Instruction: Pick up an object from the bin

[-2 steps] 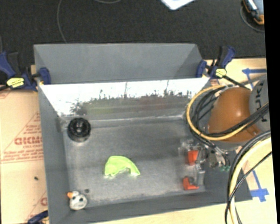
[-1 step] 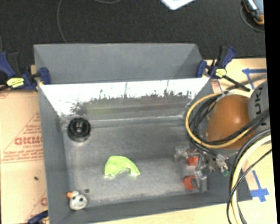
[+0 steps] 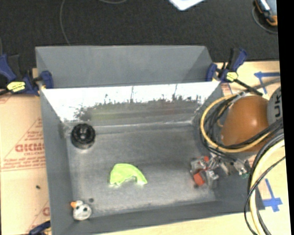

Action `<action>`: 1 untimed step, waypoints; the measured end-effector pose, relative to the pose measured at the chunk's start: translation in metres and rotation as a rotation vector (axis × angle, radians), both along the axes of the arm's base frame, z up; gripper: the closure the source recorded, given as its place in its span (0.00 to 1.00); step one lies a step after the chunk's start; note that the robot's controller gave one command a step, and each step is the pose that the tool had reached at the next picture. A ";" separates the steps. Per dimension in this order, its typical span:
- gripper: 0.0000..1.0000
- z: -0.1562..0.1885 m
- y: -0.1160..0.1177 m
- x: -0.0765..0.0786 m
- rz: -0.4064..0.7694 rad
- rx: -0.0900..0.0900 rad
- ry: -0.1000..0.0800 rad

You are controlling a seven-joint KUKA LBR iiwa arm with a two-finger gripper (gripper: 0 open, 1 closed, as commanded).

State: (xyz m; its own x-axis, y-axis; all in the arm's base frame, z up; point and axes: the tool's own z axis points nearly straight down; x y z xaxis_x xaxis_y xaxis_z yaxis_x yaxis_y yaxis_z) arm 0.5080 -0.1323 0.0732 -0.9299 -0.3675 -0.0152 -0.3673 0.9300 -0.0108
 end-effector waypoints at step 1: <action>1.00 0.000 0.000 0.000 0.001 0.000 0.000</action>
Offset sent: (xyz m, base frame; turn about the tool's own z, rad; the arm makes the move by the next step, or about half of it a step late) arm -0.0090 -0.0055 0.1416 -0.0142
